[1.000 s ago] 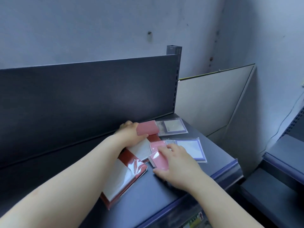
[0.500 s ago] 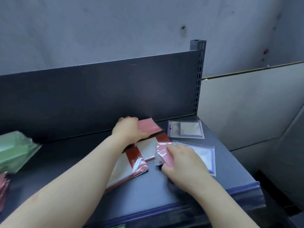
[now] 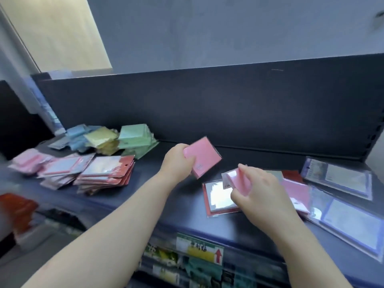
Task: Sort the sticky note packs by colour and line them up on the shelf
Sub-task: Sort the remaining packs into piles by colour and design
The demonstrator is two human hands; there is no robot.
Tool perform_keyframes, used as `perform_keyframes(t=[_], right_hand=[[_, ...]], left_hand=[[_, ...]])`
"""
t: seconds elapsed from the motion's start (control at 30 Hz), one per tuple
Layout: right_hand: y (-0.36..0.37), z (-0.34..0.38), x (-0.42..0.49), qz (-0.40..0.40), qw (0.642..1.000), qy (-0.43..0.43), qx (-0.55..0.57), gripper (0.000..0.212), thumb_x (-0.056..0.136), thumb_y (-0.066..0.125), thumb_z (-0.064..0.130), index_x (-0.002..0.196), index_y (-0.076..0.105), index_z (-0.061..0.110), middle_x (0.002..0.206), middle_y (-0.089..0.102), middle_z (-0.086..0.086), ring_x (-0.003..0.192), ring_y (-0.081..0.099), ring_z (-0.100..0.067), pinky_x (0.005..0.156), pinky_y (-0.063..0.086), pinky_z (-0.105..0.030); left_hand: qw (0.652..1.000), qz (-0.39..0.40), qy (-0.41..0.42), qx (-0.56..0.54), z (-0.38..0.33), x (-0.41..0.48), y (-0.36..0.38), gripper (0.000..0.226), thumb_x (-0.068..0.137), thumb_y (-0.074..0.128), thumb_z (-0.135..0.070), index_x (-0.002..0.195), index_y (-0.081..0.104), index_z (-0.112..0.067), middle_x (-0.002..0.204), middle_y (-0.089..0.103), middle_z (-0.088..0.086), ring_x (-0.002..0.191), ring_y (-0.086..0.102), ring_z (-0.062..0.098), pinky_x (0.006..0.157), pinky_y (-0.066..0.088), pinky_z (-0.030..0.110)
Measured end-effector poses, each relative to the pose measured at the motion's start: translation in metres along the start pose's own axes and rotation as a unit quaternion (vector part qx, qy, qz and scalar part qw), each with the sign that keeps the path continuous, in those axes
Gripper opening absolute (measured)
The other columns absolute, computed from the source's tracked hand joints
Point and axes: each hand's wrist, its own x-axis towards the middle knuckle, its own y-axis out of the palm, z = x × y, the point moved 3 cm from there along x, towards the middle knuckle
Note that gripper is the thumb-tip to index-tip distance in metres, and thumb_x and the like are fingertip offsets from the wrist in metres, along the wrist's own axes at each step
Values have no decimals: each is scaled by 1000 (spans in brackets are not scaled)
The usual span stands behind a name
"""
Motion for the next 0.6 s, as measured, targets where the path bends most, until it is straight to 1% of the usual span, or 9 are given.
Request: perform_keyframes(t=[0.07,0.1,0.17,0.23,0.33,0.4,0.47,0.53,0.6], right_hand=[[9,15,3,13,1000,-18,10,61,85,58,27,143,40,23,141,47,6,129,39,-17,104,29,-26],[14,23,4,17,999,-27,11,60,85,59,26,142,41,22,140,48,5,127,41,-18,103,29,-27],[23,39,6,20,999,-45,8,59,83,61,25,140,45,21,138,51,5,123,45,-20,100,31,-26],[33,56,6,26,998,-54,13,59,82,61,23,138,46,22,137,51,6,122,45,-20,98,32,-25],[50,84,7,36,997,-68,22,57,82,61,22,138,47,23,137,50,9,124,43,-19,99,32,-25],[63,105,8,43,996,-76,21,57,82,60,22,137,47,25,138,49,10,125,42,-18,101,33,-27],[80,129,10,48,996,-79,19,56,82,61,23,136,48,26,138,49,11,124,42,-17,99,35,-27],[99,157,11,41,995,-84,16,54,82,62,21,134,51,25,138,50,10,122,44,-17,92,34,-24],[121,191,13,40,995,-88,13,50,81,62,19,131,54,24,134,53,10,119,46,-16,86,31,-21]], left_hand=[[996,-23,-16,-81,8,-13,-20,17,88,47,-6,97,59,-14,91,66,8,69,64,19,50,53,25],[993,-36,-22,-110,13,-19,-29,18,89,46,-4,97,59,-15,89,65,8,66,63,16,47,52,23],[985,-61,-33,-157,25,-31,-48,18,91,48,-5,95,58,-19,87,66,8,63,62,16,49,51,24],[977,-78,-40,-194,41,-42,-65,19,93,50,-7,96,57,-24,89,67,8,66,63,17,52,53,28],[964,-110,-66,-233,78,-59,-89,20,94,51,-9,108,58,-21,96,68,8,71,64,18,52,52,27],[955,-124,-86,-257,106,-69,-105,24,95,50,-10,116,58,-18,99,69,8,77,66,22,54,51,29],[950,-133,-92,-266,134,-77,-125,24,95,48,-9,113,59,-20,100,69,6,77,66,23,55,51,30],[944,-145,-94,-279,162,-83,-151,22,97,47,-10,107,59,-24,99,70,6,76,66,22,54,50,28],[938,-161,-101,-289,191,-88,-184,20,98,46,-13,111,58,-23,99,70,6,78,66,23,55,49,29]])
